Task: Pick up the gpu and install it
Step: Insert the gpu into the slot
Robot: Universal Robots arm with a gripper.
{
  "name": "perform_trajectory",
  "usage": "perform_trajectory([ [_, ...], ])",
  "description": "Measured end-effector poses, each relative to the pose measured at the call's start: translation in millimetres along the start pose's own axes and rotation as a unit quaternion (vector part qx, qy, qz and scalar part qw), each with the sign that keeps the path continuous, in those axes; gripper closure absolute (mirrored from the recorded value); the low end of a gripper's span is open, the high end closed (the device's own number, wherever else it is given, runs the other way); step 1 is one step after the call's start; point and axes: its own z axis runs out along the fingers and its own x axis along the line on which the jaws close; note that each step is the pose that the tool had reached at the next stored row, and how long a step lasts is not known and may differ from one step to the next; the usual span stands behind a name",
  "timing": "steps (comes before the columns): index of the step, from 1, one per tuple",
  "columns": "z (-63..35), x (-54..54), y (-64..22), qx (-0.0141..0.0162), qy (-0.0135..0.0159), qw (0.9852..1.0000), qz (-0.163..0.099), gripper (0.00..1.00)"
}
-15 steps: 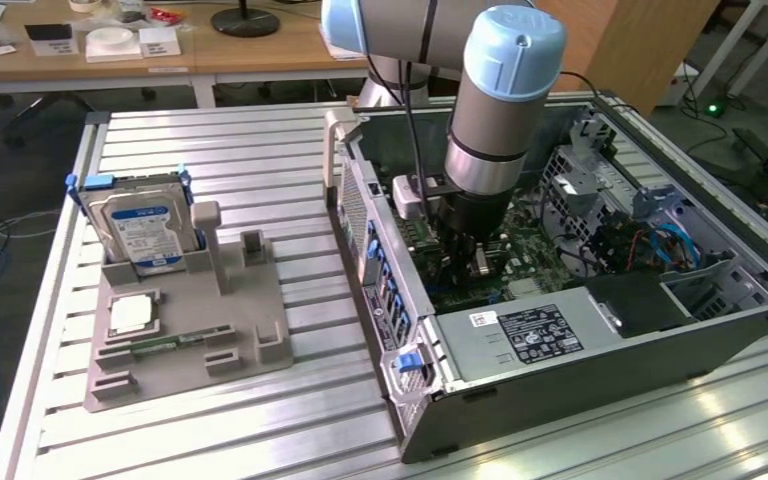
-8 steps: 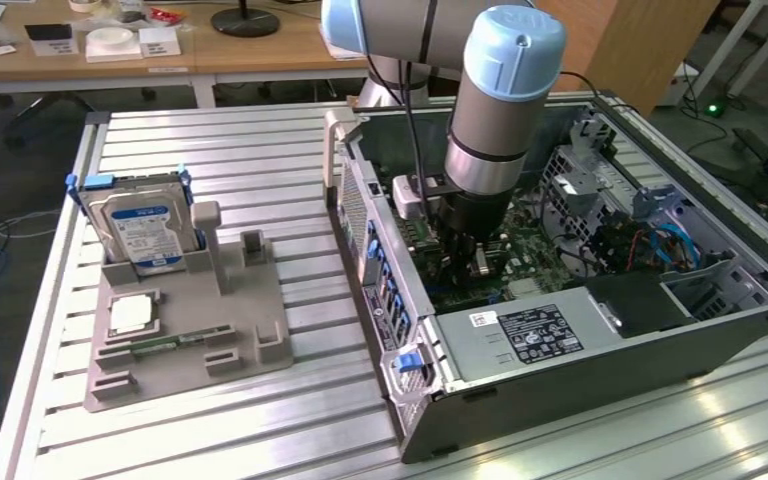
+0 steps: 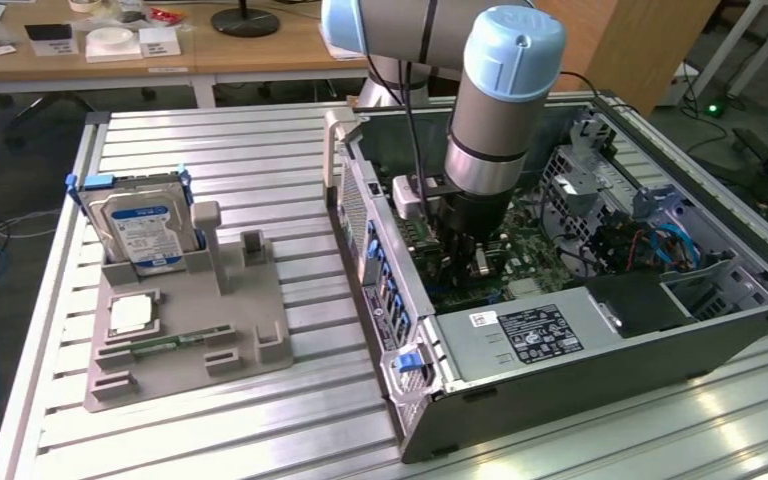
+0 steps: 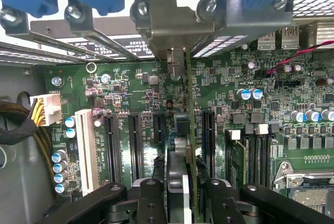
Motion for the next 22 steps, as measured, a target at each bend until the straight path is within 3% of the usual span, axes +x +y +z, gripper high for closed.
perform_trajectory([
  [7, -7.1, 0.0, -0.4, 0.0015, -0.0001, 1.0000, 0.000, 0.65],
  [22, -59.0, 0.0, -2.9, 0.0099, -0.0006, 1.0000, 0.000, 0.65],
])
